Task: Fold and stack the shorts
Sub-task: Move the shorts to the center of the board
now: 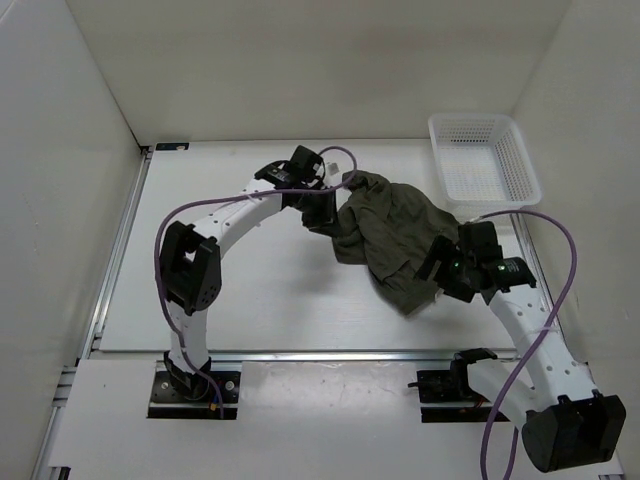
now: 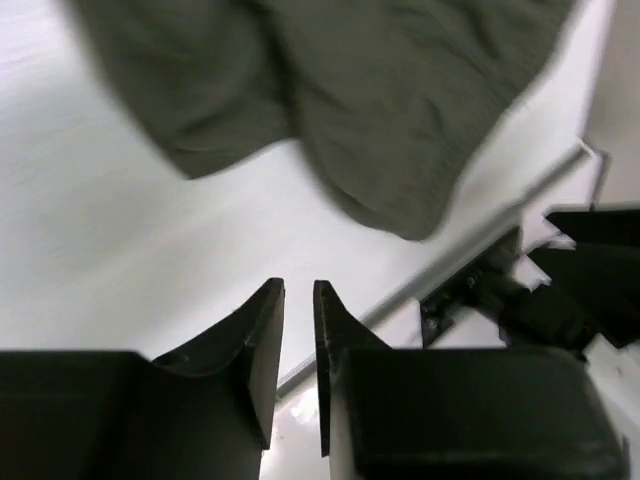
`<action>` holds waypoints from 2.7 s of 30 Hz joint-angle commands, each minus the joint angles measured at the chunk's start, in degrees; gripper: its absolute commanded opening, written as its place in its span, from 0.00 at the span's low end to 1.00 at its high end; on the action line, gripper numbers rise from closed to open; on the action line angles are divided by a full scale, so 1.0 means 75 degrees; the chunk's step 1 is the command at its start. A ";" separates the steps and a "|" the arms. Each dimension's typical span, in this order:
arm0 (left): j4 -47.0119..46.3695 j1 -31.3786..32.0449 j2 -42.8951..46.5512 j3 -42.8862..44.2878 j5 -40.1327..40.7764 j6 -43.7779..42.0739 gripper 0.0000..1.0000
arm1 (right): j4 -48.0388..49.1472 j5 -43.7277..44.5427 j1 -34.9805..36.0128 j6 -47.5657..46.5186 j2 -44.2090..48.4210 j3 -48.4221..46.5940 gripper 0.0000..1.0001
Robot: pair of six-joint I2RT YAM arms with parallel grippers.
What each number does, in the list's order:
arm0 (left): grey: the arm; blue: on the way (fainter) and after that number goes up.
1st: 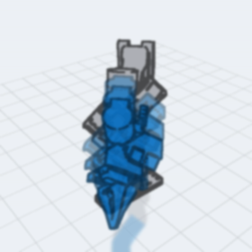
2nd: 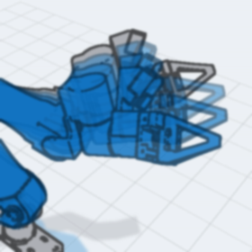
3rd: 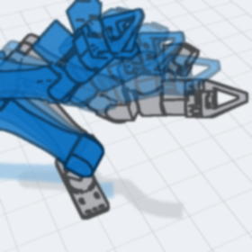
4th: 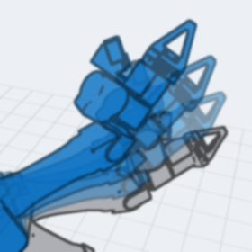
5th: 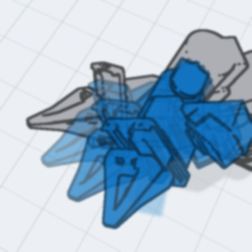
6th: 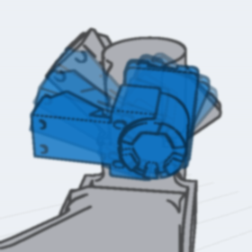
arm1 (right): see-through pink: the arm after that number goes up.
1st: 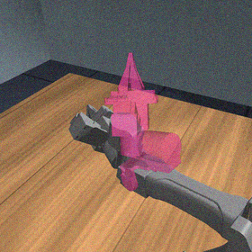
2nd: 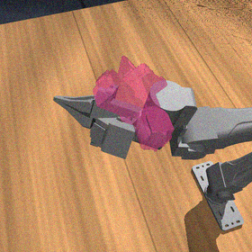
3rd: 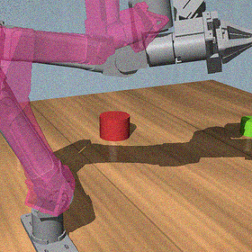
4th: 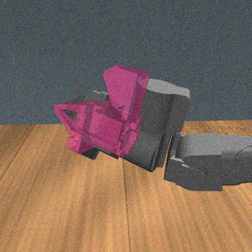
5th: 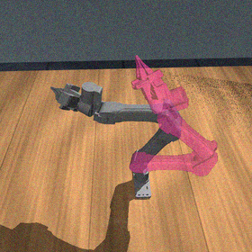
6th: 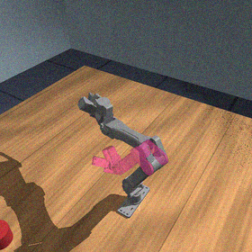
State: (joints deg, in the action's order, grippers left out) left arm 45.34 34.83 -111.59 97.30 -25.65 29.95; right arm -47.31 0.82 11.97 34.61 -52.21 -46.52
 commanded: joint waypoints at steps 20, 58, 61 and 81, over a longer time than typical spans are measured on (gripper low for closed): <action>0.0447 -0.0074 -0.2640 0.1007 0.0900 0.0061 0.51 | 0.3155 -0.2629 -0.0177 0.5217 0.0727 0.3707 0.86; 0.0447 -0.0553 -0.2874 0.1605 0.0080 0.0190 0.29 | 0.1564 -0.0087 -0.0775 0.3813 0.0164 0.1658 0.00; 0.0447 -0.0718 -0.2875 0.1698 -0.0014 0.0190 0.12 | 0.1410 0.0008 -0.0846 0.3554 0.0164 0.1318 0.00; 0.0997 -0.1423 -0.1317 0.1476 0.0830 -0.0490 0.71 | 0.1339 0.0535 -0.0916 0.2229 -0.1102 -0.0219 0.00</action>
State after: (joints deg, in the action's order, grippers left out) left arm 51.83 17.08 -124.40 108.47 -18.59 27.14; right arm -37.47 3.05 5.48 53.06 -60.23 -45.76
